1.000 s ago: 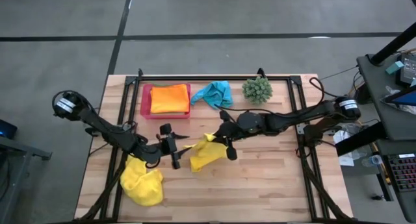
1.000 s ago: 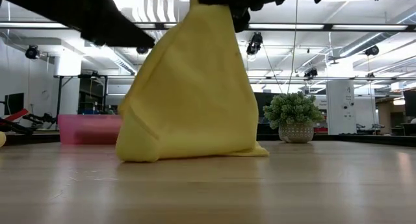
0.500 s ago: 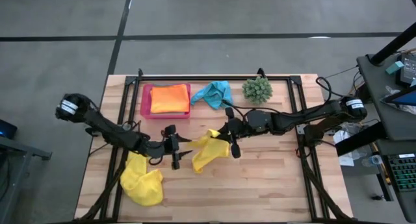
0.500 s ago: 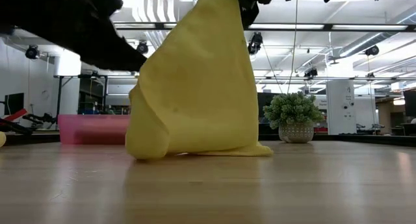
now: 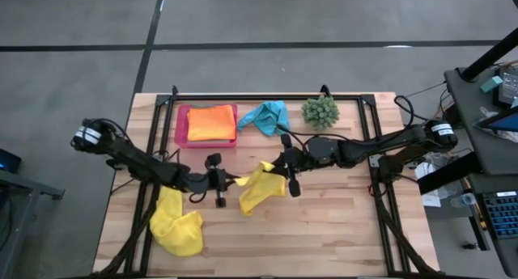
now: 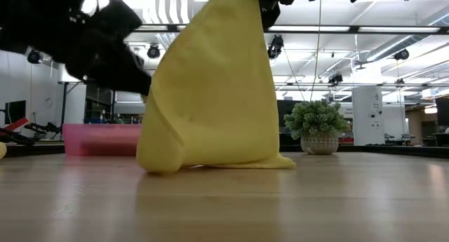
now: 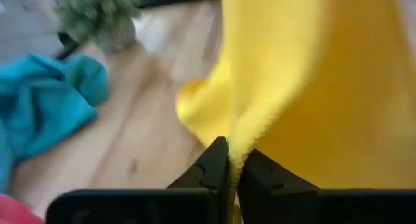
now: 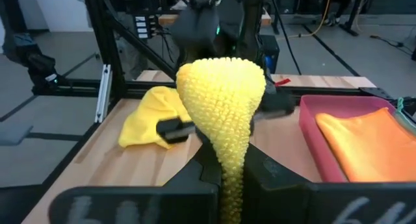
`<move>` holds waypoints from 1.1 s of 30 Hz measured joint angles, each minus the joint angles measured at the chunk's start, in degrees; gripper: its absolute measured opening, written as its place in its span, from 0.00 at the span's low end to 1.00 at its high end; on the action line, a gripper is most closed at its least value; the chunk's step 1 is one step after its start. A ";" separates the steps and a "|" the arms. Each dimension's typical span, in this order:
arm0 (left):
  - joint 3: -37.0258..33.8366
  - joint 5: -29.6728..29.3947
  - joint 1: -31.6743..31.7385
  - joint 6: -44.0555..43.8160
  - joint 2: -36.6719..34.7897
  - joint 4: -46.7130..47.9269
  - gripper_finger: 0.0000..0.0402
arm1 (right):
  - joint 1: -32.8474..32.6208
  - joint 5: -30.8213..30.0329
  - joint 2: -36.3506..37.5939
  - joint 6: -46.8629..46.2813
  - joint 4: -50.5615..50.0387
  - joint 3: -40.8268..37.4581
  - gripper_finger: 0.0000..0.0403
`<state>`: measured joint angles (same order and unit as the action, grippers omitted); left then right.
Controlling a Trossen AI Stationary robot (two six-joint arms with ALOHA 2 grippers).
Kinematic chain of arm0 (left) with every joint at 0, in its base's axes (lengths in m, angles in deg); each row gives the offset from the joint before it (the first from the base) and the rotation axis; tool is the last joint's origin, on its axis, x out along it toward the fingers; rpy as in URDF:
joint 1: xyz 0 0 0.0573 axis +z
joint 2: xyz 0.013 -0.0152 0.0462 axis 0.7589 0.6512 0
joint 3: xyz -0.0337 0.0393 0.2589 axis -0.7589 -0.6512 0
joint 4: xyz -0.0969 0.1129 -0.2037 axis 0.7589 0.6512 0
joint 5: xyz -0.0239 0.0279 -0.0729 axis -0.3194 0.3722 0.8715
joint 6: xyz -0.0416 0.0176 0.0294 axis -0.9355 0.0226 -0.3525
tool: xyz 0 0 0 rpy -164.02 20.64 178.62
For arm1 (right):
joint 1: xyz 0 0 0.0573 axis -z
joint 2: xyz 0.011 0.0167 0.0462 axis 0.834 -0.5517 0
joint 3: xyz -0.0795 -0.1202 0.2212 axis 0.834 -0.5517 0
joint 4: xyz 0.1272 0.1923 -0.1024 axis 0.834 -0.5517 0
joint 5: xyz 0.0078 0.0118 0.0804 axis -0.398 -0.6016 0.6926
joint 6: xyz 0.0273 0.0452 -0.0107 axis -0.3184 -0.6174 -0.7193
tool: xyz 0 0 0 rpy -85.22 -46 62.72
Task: Fold microfiber towels
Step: Fold the right yellow towel
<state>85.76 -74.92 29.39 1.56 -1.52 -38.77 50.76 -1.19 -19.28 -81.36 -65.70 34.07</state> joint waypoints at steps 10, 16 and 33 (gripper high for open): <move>6.80 -0.95 -2.22 15.71 -14.07 1.05 0.00 | 0.00 4.06 6.63 0.20 -3.86 -0.04 0.04; 12.93 -0.79 -2.74 20.64 -20.75 11.50 0.00 | 0.02 4.38 12.36 -0.90 -8.04 -0.04 0.17; 36.63 -4.35 -2.42 17.73 -19.22 40.21 0.00 | 1.03 -2.65 16.50 5.31 -19.05 4.27 0.04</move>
<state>122.39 -79.26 26.97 19.30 -20.74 1.45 51.79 -3.84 -2.78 -76.05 -84.75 38.34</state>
